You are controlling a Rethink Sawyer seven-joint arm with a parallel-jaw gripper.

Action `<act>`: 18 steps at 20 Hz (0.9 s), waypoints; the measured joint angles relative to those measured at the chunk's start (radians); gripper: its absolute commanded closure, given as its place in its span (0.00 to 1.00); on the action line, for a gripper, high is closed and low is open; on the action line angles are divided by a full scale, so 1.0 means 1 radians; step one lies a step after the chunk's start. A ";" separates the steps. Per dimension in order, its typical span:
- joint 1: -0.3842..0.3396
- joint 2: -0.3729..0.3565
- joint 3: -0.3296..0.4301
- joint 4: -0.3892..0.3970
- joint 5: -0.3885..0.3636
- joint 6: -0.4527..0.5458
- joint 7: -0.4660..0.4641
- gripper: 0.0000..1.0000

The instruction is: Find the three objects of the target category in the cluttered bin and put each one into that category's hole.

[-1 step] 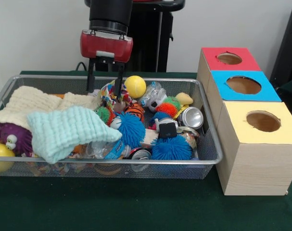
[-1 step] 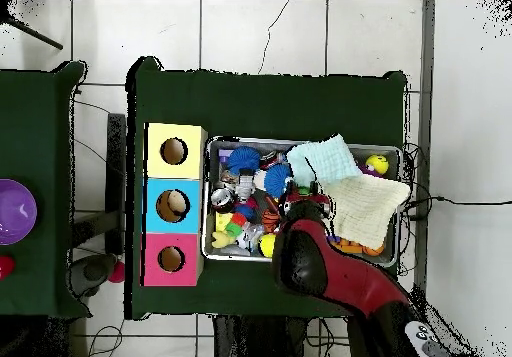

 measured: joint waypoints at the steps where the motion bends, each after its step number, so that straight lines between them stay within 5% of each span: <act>1: -0.006 0.000 0.013 0.006 0.009 0.004 0.005 0.00; 12: 0.002 0.046 0.061 0.014 0.045 0.007 0.065 0.00; 18: 0.077 0.097 0.033 0.014 0.046 -0.005 0.065 0.00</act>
